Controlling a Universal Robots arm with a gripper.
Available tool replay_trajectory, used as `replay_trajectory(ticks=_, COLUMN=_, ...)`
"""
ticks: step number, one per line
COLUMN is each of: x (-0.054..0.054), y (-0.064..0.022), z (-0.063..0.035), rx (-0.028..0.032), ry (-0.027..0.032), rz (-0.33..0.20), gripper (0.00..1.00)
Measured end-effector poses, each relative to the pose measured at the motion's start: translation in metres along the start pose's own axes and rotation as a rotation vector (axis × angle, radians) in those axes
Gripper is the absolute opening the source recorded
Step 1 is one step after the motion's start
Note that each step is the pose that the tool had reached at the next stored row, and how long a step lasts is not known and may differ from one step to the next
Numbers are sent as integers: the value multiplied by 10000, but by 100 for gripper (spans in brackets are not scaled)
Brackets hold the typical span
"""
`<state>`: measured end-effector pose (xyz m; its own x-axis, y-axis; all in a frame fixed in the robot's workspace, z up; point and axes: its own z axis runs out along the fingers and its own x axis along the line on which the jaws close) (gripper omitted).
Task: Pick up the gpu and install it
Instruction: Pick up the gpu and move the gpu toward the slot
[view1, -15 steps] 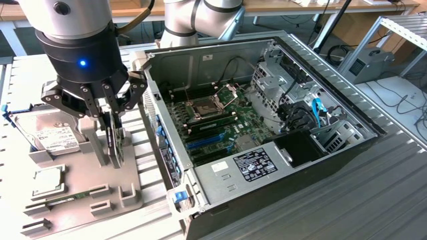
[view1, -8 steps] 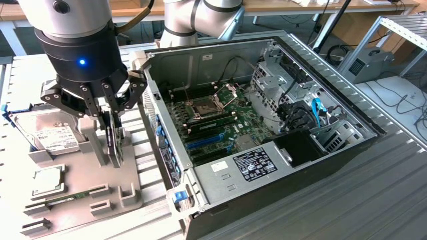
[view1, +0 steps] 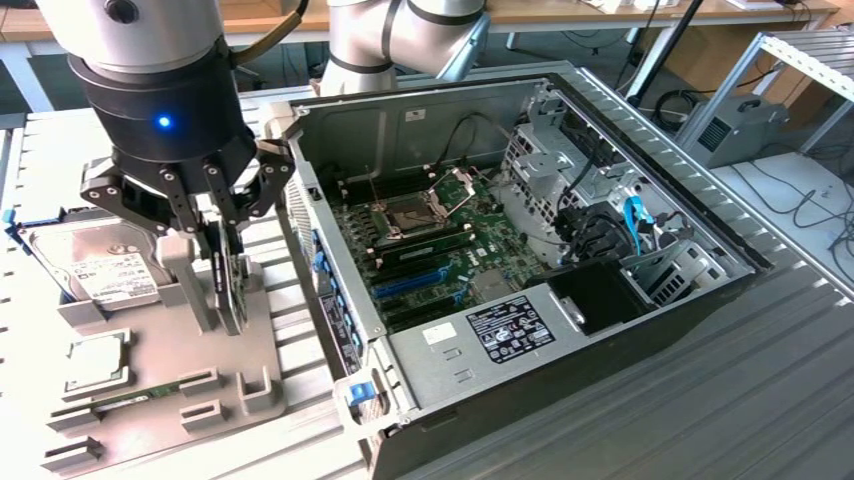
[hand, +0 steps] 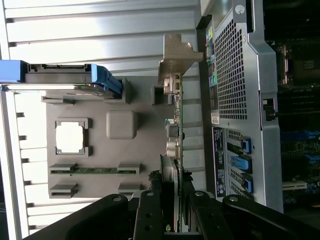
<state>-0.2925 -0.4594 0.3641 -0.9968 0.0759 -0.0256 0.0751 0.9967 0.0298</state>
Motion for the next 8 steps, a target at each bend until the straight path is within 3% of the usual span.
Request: replay_trajectory(ticks=8, x=0, y=1, z=-17, rx=0, ry=0, rz=0, gripper=26)
